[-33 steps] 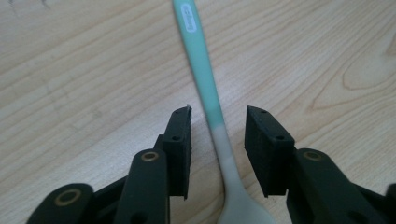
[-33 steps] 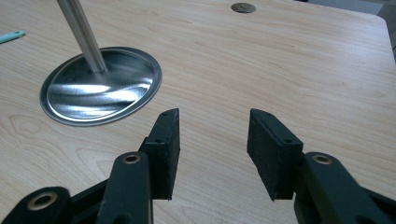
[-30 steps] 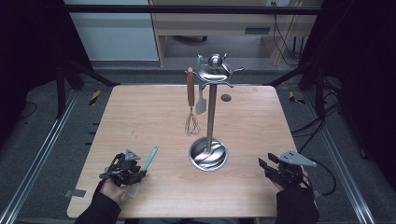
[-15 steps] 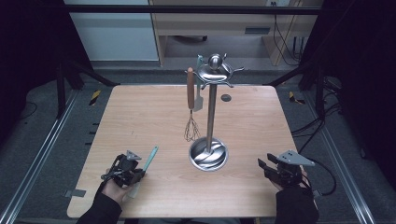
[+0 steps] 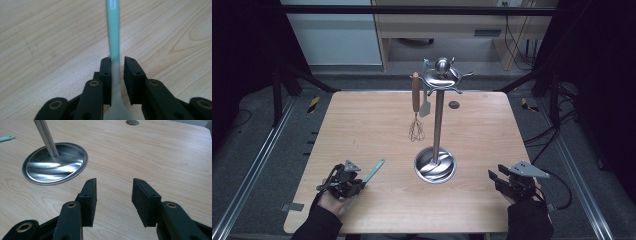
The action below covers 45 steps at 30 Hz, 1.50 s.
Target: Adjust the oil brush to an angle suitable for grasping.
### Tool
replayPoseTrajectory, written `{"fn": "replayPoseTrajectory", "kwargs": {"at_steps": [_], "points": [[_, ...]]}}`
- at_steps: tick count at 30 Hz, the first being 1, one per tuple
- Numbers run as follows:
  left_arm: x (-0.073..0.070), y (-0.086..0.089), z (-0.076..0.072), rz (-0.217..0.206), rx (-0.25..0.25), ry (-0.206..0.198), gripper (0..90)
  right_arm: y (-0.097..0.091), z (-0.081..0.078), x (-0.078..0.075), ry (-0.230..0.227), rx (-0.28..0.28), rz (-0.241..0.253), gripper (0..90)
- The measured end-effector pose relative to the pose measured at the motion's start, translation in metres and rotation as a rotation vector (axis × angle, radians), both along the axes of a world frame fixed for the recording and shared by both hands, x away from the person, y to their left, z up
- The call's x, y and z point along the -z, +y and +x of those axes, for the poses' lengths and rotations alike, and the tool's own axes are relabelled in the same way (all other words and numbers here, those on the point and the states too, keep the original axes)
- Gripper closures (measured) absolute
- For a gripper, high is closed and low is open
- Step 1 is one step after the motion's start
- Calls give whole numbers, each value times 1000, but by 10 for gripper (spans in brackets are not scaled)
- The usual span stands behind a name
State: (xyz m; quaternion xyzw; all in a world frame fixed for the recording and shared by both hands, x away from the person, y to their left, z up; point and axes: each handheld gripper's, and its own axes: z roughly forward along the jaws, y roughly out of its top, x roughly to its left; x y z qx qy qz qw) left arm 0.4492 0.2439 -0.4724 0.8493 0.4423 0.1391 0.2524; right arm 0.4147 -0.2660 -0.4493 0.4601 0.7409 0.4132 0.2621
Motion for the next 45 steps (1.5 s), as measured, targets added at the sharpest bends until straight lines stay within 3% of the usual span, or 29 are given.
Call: {"fn": "replayPoseTrajectory", "kwargs": {"at_steps": [3, 12, 23, 27, 34, 45], "points": [[0, -2, 1, -10, -3, -9, 734, 0, 0, 1, 1, 1, -5, 552], [6, -6, 4, 27, -7, 15, 782, 0, 1, 1, 1, -1, -7, 553], [5, -5, 7, 10, -46, 43, 810, 0, 2, 2, 5, 1, -21, 553], [5, -8, 6, 31, -40, 31, 819, 0, 2, 2, 10, 2, -16, 553], [5, -7, 5, 32, -28, 23, 822, 0, 2, 2, 13, 3, -16, 553], [-18, 0, -7, -56, -30, -93, 823, -1, 2, 1, 8, 2, -19, 553]]}}
